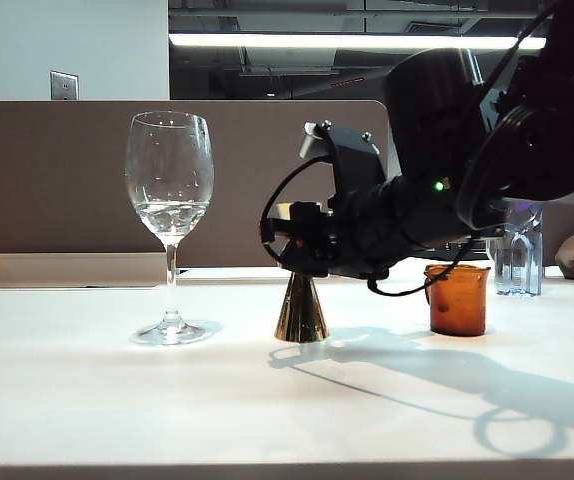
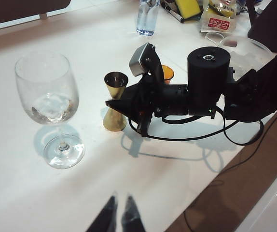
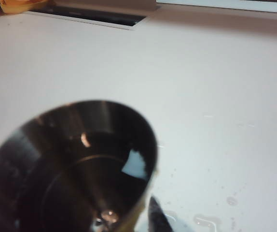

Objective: Pick up the small amber measuring cup and pour the water in it into the jigger, then pick up the jigger and pour the water in it into the wine glass.

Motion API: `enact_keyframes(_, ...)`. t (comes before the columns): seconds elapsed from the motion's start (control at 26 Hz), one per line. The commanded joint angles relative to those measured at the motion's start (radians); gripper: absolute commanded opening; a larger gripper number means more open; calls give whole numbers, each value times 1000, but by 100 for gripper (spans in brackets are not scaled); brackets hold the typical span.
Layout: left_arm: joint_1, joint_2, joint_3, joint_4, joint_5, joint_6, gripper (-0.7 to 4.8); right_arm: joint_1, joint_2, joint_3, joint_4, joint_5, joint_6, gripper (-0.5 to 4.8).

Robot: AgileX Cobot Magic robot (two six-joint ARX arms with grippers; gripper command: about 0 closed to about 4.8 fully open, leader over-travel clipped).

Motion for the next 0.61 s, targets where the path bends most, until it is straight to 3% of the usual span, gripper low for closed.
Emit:
enact_keyframes(0.04, -1, 0, 3, 13, 3, 4, 26, 0, -3, 1, 8, -2, 0, 146)
enact_keyframes(0.61, -1, 0, 3, 13, 3, 4, 26, 0, -3, 1, 0, -2, 0, 105)
